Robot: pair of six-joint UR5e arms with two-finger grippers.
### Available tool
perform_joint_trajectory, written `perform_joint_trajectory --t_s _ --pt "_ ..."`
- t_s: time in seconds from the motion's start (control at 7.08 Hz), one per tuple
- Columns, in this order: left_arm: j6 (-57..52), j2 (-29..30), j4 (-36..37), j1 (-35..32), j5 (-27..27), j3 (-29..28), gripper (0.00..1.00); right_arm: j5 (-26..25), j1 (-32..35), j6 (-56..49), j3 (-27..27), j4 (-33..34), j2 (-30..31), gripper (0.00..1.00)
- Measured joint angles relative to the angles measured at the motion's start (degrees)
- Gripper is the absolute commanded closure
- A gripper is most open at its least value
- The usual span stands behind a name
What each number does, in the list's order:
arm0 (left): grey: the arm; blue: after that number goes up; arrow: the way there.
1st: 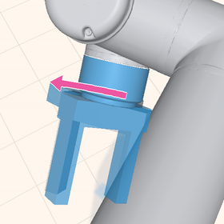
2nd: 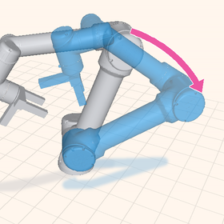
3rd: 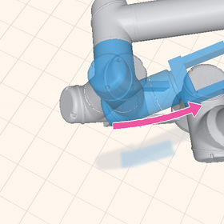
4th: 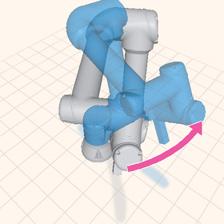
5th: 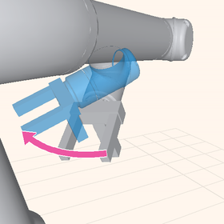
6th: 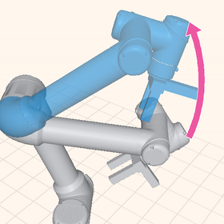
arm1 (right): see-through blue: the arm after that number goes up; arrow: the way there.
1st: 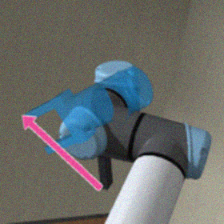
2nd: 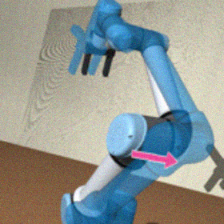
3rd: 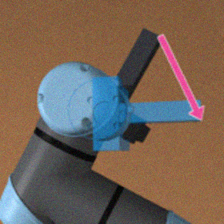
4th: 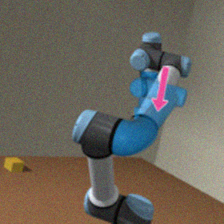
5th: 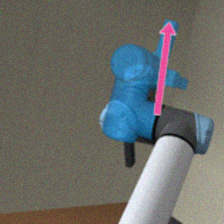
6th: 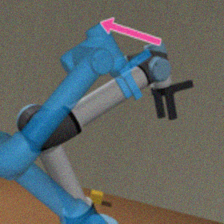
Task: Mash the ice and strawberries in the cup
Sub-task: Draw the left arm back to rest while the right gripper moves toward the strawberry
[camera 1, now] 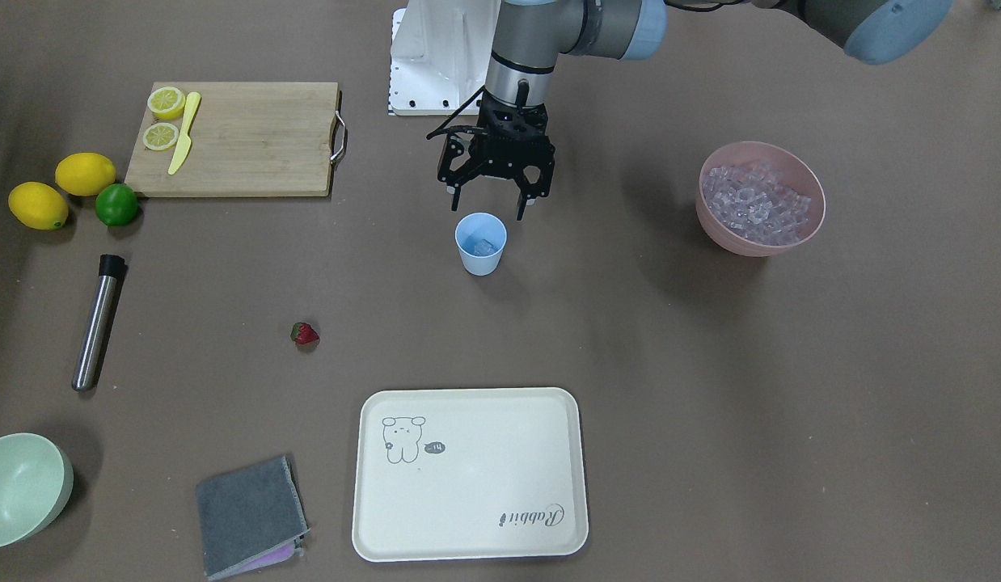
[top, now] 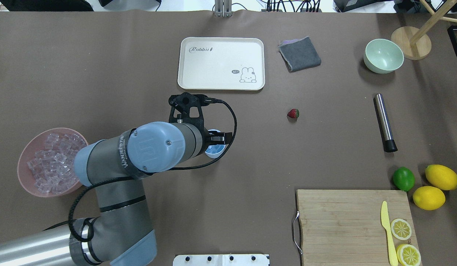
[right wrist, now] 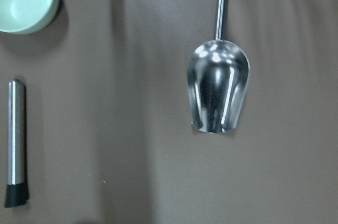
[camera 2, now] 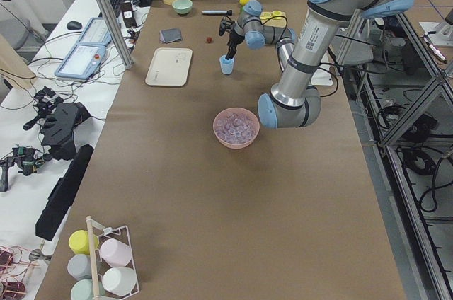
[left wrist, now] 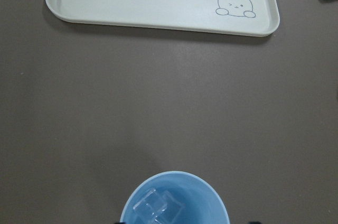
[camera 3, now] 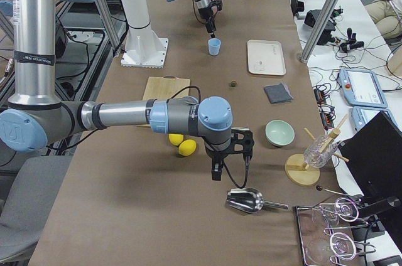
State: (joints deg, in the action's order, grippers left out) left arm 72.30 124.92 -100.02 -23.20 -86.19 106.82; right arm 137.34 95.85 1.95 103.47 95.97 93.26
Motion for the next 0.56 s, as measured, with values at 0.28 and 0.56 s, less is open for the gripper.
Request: perform_joint_trajectory --t_s 0.28,0.56 --pt "-7.69 -7.17 0.15 -6.71 -6.7 5.8 0.02 3.38 -6.46 9.37 1.06 -3.18 -5.21 0.0" --pt "-20.34 -13.52 0.94 -19.21 -18.17 8.11 0.02 2.9 -15.26 24.99 1.38 -10.17 -10.09 0.0"
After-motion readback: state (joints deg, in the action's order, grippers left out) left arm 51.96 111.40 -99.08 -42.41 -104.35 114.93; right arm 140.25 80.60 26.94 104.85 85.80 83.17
